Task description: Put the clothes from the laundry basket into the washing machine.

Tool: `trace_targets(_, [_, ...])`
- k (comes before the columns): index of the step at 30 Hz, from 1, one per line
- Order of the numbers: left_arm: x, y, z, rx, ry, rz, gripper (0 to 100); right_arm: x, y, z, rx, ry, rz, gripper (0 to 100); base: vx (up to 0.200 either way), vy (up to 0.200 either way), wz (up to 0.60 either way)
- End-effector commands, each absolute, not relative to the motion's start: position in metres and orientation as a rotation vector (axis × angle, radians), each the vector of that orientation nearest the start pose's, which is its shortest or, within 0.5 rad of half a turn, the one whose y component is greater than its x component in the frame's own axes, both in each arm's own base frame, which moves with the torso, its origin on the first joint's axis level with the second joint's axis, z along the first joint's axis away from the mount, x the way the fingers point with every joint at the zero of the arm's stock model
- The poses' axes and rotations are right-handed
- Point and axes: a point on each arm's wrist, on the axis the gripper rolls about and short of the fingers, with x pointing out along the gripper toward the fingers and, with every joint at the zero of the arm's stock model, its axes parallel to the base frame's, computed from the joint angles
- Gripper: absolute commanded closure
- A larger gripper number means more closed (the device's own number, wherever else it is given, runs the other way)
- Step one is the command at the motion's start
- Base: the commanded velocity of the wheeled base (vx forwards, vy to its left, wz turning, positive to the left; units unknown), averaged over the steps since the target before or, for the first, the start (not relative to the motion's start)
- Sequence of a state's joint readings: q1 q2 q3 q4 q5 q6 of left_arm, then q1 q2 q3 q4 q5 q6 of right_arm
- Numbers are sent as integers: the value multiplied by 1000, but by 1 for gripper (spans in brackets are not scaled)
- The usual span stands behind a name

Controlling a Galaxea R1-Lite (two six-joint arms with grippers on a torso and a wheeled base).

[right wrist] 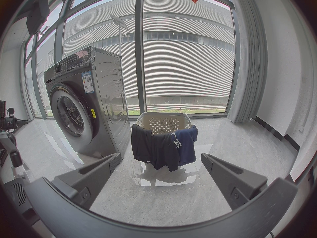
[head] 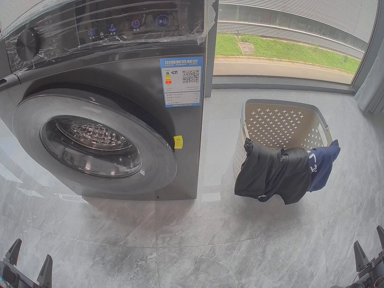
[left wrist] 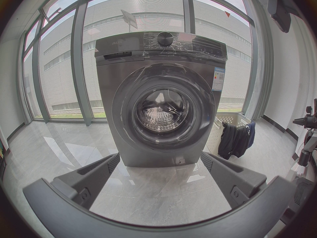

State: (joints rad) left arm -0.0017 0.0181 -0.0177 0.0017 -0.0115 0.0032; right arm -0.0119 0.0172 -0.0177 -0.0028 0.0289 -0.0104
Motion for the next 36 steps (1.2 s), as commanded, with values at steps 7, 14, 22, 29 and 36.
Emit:
trace_targets(7, [-23,0,76,3,2,-12,0,-23,1,76,-11,-2,17,0,0,200,0])
trace_targets(14, [-23,0,76,3,2,-11,0,-23,1,76,-12,-2,15,0,0,29,0])
trace_targets(22, [-23,0,76,3,2,-14,0,-23,1,76,-11,-2,17,0,0,50,225])
trace_targets(29, [-23,0,76,3,2,-12,0,-23,1,76,-11,-2,17,0,0,200,0])
trace_targets(36, [-23,0,76,3,2,-14,0,-23,1,76,-11,-2,17,0,0,200,0])
